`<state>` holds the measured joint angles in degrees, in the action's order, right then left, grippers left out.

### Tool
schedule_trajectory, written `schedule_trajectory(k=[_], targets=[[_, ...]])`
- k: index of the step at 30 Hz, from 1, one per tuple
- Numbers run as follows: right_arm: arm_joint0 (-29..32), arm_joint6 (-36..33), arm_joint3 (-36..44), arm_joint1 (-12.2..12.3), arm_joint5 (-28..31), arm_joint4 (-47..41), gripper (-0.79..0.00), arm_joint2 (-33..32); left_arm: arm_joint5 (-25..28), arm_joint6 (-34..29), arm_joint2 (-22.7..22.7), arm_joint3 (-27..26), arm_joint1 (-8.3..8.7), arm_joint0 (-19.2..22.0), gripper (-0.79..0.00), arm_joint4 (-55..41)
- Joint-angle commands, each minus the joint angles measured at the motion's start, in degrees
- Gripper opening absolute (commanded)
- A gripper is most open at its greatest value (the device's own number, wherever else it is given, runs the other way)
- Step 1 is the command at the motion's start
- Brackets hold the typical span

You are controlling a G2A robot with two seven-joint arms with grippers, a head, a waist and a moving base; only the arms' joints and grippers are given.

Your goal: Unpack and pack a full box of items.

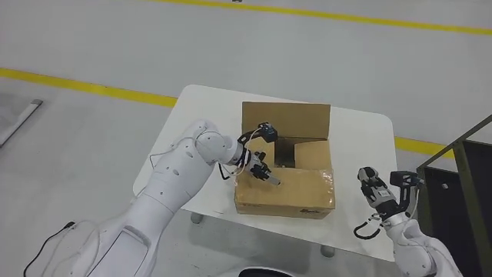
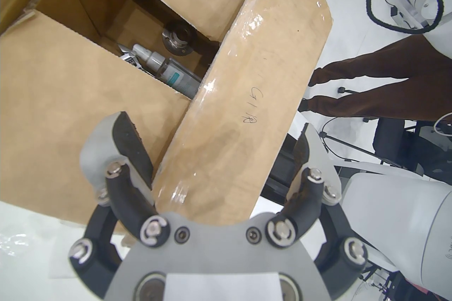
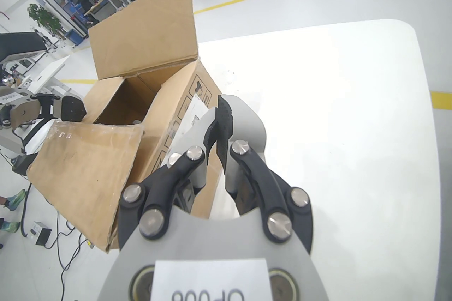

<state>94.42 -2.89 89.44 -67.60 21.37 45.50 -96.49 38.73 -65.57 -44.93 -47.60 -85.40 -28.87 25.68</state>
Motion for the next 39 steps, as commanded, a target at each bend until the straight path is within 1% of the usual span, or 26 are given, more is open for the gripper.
schedule_trajectory(k=[1, 6, 7, 8, 9, 10, 11, 12, 13, 14, 15, 16, 18, 20, 29, 30, 32, 34, 36, 37, 38, 39], targets=[[-0.02, 0.06, -0.82, -0.07, 0.25, 0.42, -0.785, 0.81, -0.11, -0.1, 1.09, 0.35, -0.01, 0.64, 0.0, -0.84], [0.19, 0.17, -1.93, -0.33, 0.35, 0.58, -0.785, 2.95, -0.27, -0.27, 3.43, 1.07, 0.24, 2.2, 0.0, -4.01], [0.25, 0.23, -2.0, -0.39, 0.28, 0.34, -0.785, 3.33, -0.42, -0.41, 4.13, 1.06, 0.32, 2.46, -0.028, -4.71], [0.28, 0.28, -1.94, -0.43, 0.16, 0.33, -0.785, 3.62, -0.62, -0.62, 4.87, 1.04, 0.42, 2.77, -0.077, -5.33], [0.34, 0.31, -1.79, -0.47, -0.02, 0.28, -0.785, 3.85, -0.82, -0.81, 5.54, 1.1, 0.53, 3.05, -0.086, -6.09], [0.41, 0.3, -1.61, -0.51, -0.19, 0.13, -0.785, 4.06, -1.08, -1.07, 6.17, 1.09, 0.64, 3.33, -0.197, -7.08], [0.46, 0.28, -1.44, -0.54, -0.33, -0.02, -0.785, 4.22, -1.29, -1.29, 6.86, 0.94, 0.77, 3.65, -0.277, -7.92], [0.52, 0.23, -1.28, -0.57, -0.52, -0.16, -0.785, 4.37, -1.39, -1.39, 7.59, 0.69, 0.9, 3.94, -0.403, -8.75], [0.58, 0.28, -1.08, -0.61, -0.8, -0.26, -0.785, 4.51, -1.47, -1.47, 8.3, 0.5, 1.06, 4.23, -0.465, -9.51], [0.66, 0.3, -0.89, -0.64, -1.04, -0.34, -0.785, 4.67, -1.52, -1.52, 8.99, 0.35, 1.24, 4.53, -0.493, -10.19], [0.74, 0.39, -0.71, -0.71, -1.29, -0.86, -0.785, 4.87, -1.61, -1.6, 9.77, 0.05, 1.4, 4.78, -0.502, -10.89], [0.83, 0.47, -0.52, -0.77, -1.48, -1.45, -0.785, 5.04, -1.72, -1.72, 10.56, -0.21, 1.57, 5.05, -0.493, -11.6], [1.0, 0.42, -0.02, -0.83, -1.95, -1.69, -0.785, 5.27, -1.94, -1.94, 12.1, -0.85, 1.93, 5.59, -0.514, -13.27], [1.24, 0.49, 0.52, -0.88, -2.33, -1.78, -0.785, 5.48, -2.06, -2.06, 13.59, -1.48, 2.33, 6.08, -0.499, -15.08], [2.15, 0.78, 2.46, -1.08, -3.96, -2.76, -0.785, 5.95, -3.02, -3.03, 20.24, -5.68, 4.51, 8.6, -0.48, -25.1], [2.2, 0.77, 2.61, -1.1, -4.07, -2.77, -0.785, 6.0, -3.02, -3.03, 20.98, -6.28, 4.79, 8.87, -0.456, -26.29], [2.28, 0.94, 2.89, -1.13, -4.34, -2.8, -0.785, 6.09, -3.16, -3.16, 22.69, -7.5, 5.36, 9.59, -0.468, -28.01], [2.35, 0.94, 3.16, -1.17, -4.44, -2.86, -0.785, 6.23, -3.19, -3.19, 24.39, -8.38, 5.94, 10.36, -0.462, -29.44], [2.38, 0.98, 3.39, -1.19, -4.5, -2.83, -0.785, 6.34, -2.97, -2.98, 26.17, -9.25, 6.47, 11.1, -0.511, -30.41], [2.38, 0.99, 3.45, -1.2, -4.51, -2.85, -0.785, 6.37, -2.7, -2.7, 27.0, -9.61, 6.73, 11.45, -0.616, -30.93], [2.37, 1.02, 3.52, -1.2, -4.54, -2.8, -0.785, 6.37, -2.35, -2.35, 27.73, -9.87, 6.97, 11.79, -0.763, -31.54], [2.37, 1.04, 3.56, -1.21, -4.56, -2.77, -0.785, 6.37, -2.02, -2.02, 28.47, -10.05, 7.2, 12.13, -0.785, -31.97]])
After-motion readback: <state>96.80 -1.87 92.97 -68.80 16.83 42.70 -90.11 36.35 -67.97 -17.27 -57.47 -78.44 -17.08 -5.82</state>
